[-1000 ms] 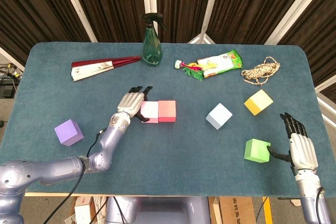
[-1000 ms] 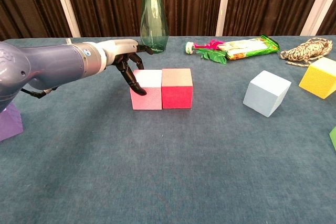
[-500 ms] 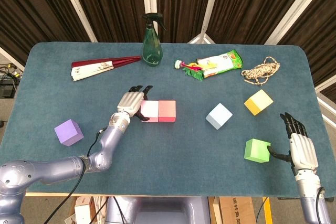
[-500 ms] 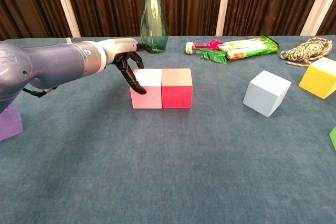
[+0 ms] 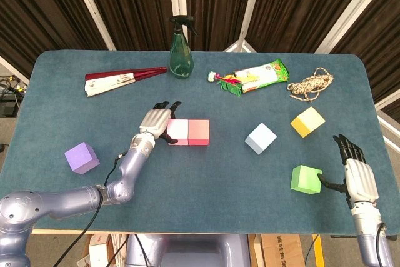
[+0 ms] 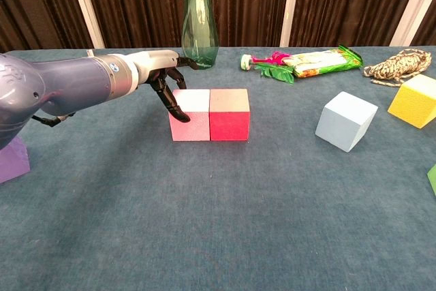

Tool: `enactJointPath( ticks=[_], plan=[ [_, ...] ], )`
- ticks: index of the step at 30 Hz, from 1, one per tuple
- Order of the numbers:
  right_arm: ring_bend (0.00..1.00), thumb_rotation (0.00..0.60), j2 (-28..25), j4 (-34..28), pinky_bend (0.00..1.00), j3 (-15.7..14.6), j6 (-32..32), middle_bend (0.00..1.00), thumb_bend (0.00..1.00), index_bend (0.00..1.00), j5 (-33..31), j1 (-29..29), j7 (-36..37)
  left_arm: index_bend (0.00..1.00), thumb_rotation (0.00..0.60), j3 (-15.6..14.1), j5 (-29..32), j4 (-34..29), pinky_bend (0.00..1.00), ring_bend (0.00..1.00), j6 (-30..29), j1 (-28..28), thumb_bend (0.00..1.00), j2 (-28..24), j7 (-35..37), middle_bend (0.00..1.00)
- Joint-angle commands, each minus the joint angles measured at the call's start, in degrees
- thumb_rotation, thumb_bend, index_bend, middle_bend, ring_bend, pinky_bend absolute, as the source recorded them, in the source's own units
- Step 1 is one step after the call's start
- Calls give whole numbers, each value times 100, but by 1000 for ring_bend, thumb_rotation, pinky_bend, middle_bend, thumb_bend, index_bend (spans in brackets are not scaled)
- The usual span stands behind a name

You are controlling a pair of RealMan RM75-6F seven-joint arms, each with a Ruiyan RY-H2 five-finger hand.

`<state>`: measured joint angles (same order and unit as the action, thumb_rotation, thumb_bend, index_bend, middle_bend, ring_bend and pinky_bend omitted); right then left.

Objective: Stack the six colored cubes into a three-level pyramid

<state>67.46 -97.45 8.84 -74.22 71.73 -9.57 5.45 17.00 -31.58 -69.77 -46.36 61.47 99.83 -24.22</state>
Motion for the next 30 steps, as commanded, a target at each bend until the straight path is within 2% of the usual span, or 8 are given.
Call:
enactJointPath(
  ticks=[1,7,15,22,30],
  plan=[
    [0,600,0,-4,0,-1,3,0,266,0,2,-3,-7,59,600,7,6,25,11,55,-1,8,190,25,6,413],
    [0,600,-1,-1,0,3,0,0,266,0,-9,0,-5,47,600,-1,36,67,11,54,14,21,186,72,-10,339],
    [0,600,-1,-5,0,2,4,0,267,0,-12,-1,-5,0,600,-40,75,39,10,32,-18,19,119,59,-94,149],
    [0,600,-5,-13,0,-2,0,0,266,0,-7,3,-4,0,600,-50,132,-74,0,0,-52,-8,84,-38,-151,83],
    [0,600,-8,-19,0,-8,-8,0,266,0,9,5,-9,0,600,-154,273,-467,0,0,-101,-61,83,-407,-373,48]
  ],
)
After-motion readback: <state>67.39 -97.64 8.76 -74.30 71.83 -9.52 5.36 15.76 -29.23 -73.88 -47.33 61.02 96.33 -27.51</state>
